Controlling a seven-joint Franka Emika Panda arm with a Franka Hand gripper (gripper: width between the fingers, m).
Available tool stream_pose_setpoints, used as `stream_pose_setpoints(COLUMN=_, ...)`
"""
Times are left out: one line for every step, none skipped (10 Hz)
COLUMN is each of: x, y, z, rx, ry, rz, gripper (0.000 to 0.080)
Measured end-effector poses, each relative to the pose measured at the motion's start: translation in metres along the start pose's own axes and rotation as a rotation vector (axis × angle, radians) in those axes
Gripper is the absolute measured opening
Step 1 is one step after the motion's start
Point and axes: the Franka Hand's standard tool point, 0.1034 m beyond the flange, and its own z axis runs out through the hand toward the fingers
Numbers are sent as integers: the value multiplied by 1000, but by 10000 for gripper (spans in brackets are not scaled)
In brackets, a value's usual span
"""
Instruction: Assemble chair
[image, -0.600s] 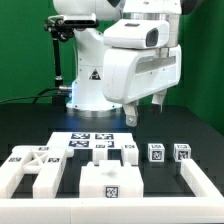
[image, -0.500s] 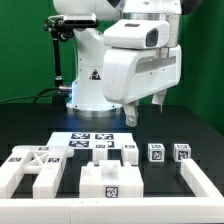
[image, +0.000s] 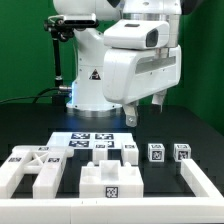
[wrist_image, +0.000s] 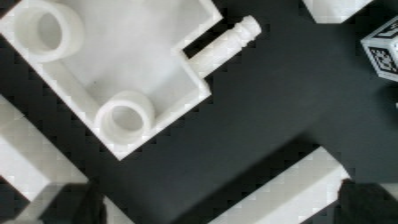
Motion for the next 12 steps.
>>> stream_pose_setpoints(x=0, y=0, z=0, rx=0, ry=0, rz=18, gripper=649)
stream_pose_setpoints(x=-1, y=1, z=1, rx=1, ry=-1, rz=19, gripper=649)
stream_pose_setpoints(x=-10, y=9, z=4, rx=2, ry=-4, rz=103, gripper=649)
stream_pose_setpoints(x=-22, y=19, z=10, rx=8, ry=-1, rz=226, gripper=649)
stream_pose_setpoints(x=-35, y=34, z=20, rx=28, ry=9, rz=310, gripper=649)
stream_pose_setpoints(x=-43, y=50, z=27, rx=46, ry=18, rz=372, gripper=649)
stream_pose_setpoints(x=-44, y=54, z=27, rx=63, ry=27, rz=381, gripper=649)
stream_pose_setpoints(x=-42, y=53, z=27, rx=64, ry=26, rz=461, gripper=649)
stream_pose_setpoints(x=-42, y=53, z=27, rx=65, ry=24, rz=494, gripper=649)
stream_pose_setpoints(x=-42, y=52, z=27, rx=66, ry=22, rz=571, gripper=649)
stream_pose_setpoints(x=-42, y=52, z=29, rx=69, ry=17, rz=643, gripper=649)
stream_pose_setpoints(x=-48, y=56, z=40, rx=66, ry=12, rz=732, gripper=649)
